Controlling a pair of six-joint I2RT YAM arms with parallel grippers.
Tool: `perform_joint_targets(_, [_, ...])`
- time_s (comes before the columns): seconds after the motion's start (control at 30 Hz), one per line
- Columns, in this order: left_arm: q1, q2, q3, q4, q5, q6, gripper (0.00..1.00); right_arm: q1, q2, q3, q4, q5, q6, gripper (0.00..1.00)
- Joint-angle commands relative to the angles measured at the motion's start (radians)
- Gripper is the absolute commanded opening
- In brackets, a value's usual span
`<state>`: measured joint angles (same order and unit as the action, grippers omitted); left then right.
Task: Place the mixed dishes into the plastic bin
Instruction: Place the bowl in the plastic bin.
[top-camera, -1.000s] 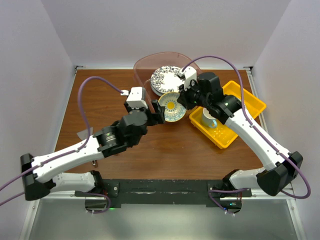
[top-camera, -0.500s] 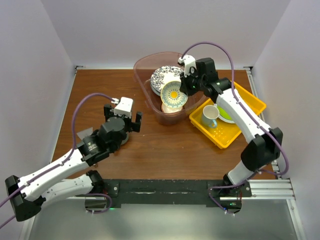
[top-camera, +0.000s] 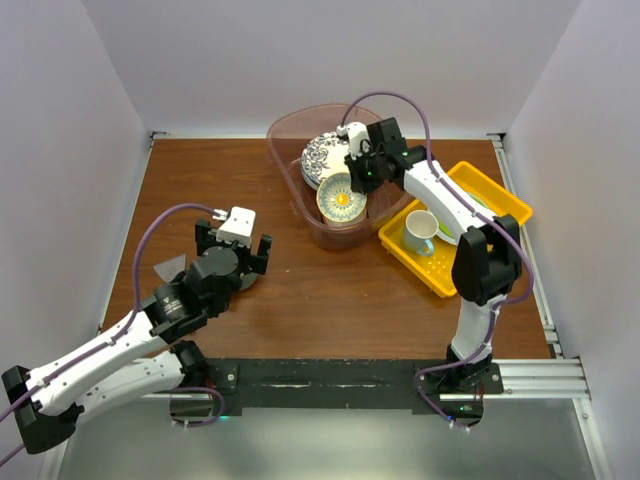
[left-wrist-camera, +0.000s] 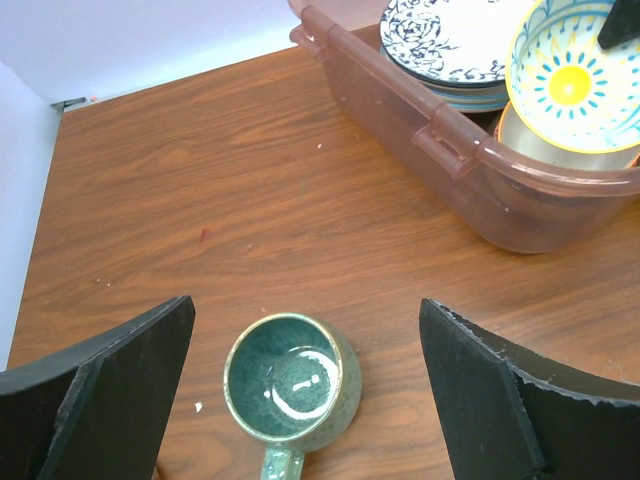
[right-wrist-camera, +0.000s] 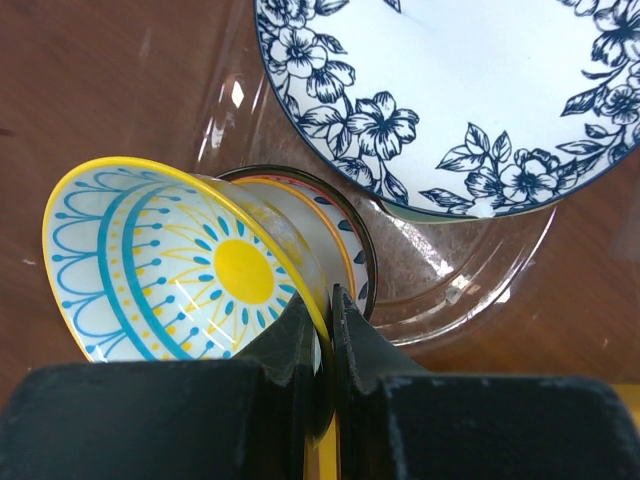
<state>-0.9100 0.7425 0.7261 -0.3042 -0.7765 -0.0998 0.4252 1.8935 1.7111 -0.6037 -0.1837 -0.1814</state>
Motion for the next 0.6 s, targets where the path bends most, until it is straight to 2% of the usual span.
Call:
perform_joint_targets(0.0, [0.003,-0.026,-0.017,0.023,-0.029,0.017,1.0,0.001,0.009,0.076,0.009,0.013,-0.027,0.04])
perform_joint_targets(0.23, [0.003,-0.031,-0.022,0.025,-0.029,0.02,1.0,0.001,0.053,0.087,-0.004,0.067,-0.05,0.1])
perform_joint_targets(0.57, [0.003,-0.028,-0.024,0.024,-0.024,0.018,1.0,0.0,0.067,0.047,0.016,0.139,-0.072,0.25])
